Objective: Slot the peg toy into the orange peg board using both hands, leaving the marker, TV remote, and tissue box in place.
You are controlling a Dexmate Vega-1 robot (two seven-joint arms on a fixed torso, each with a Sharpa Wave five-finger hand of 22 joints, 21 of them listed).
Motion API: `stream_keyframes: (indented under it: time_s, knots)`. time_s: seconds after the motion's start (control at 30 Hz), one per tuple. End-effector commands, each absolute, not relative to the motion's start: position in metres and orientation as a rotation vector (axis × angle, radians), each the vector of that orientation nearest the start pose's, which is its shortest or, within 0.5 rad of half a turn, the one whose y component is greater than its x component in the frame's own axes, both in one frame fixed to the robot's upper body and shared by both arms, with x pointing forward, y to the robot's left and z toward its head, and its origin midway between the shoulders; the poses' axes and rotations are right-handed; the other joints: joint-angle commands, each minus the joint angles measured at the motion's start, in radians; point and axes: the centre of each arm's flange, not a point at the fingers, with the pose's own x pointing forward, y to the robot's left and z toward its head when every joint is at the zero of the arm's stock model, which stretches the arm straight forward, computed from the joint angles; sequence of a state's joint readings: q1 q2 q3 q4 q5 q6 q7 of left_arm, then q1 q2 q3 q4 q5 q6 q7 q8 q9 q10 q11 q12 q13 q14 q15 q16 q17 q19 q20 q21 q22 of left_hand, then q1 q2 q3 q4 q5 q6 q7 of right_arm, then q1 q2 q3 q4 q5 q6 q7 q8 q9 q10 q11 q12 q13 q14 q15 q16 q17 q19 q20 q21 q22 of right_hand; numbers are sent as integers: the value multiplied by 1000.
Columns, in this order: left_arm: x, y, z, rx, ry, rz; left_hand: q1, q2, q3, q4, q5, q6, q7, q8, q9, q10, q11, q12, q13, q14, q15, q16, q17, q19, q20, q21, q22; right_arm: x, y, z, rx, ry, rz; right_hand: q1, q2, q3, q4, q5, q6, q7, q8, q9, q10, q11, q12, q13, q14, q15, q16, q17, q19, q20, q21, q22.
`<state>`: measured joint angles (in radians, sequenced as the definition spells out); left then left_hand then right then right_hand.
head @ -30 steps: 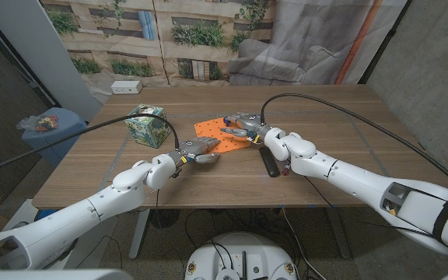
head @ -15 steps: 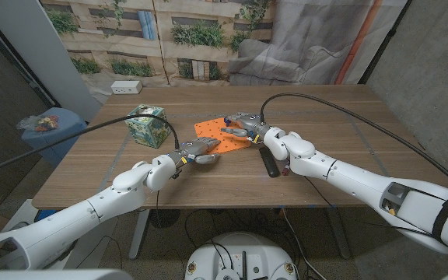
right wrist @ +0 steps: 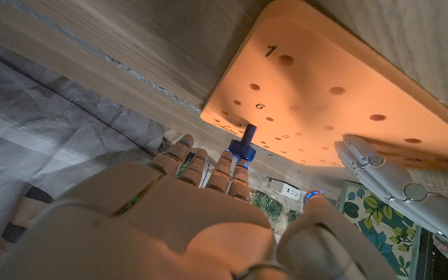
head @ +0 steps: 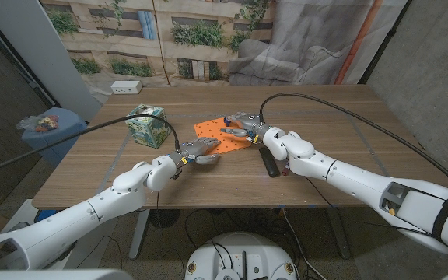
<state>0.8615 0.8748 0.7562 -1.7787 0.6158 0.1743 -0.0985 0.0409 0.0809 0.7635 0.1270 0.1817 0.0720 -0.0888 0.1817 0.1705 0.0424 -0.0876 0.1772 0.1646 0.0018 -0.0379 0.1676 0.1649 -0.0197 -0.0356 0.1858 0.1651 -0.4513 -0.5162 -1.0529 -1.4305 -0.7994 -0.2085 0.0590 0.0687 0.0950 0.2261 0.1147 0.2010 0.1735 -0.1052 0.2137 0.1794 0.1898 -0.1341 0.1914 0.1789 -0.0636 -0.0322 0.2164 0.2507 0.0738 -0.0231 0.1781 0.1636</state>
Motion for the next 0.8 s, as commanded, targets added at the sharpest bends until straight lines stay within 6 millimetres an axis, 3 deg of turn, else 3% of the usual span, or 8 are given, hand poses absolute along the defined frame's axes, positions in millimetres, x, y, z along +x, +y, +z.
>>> stream_keyframes:
  time_s: [0.03, 0.8]
  knots:
    - [595, 205, -108, 1610, -447, -260, 3, 90, 5, 0, -3, 36, 21, 8, 6, 43, 5, 5, 6, 49, -55, 9, 4, 17, -160, 7, 6, 658, -69, -28, -1786, -635, 184, -15, 23, 4, 8, 4, 16, -2, 7, 3, 8, 0, 7, 5, -1, -1, 4, 0, -6, 5, 6, 2]
    - [598, 205, -107, 1600, -444, -257, 1, 90, 7, 1, -4, 38, 20, 8, 6, 45, 5, 6, 6, 50, -57, 9, 4, 18, -161, 6, 6, 661, -63, -30, -1835, -596, 211, -33, 28, 5, 19, 7, 25, -5, 2, 4, 16, -4, 5, 6, 0, -3, 5, -3, -9, 4, 6, 3]
